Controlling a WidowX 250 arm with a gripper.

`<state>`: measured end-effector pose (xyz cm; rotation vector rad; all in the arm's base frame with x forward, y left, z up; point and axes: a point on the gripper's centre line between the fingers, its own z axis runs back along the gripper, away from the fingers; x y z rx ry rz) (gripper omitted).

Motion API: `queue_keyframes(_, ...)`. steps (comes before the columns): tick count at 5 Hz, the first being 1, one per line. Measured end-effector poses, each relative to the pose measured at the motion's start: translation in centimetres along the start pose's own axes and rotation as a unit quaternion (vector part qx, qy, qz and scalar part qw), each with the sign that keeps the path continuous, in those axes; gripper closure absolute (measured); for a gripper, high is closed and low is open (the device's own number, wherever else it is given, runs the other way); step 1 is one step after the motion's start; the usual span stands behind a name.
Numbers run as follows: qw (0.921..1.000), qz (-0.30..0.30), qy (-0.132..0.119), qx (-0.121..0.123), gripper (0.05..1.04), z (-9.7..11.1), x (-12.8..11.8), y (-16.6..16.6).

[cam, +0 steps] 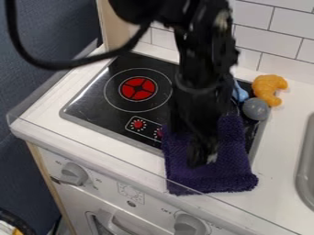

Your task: Move the purple cloth to the bottom of the right burner

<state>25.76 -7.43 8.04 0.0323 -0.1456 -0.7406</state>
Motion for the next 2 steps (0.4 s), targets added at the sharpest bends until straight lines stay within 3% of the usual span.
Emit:
queue_keyframes(1, 0.9995, 0.005, -0.031, 0.003, 0.085, 2.6, 0.9, 0.2)
queue_keyframes(2, 0.9987, 0.017, -0.045, 0.017, 0.085, 5.0, 0.9, 0.5)
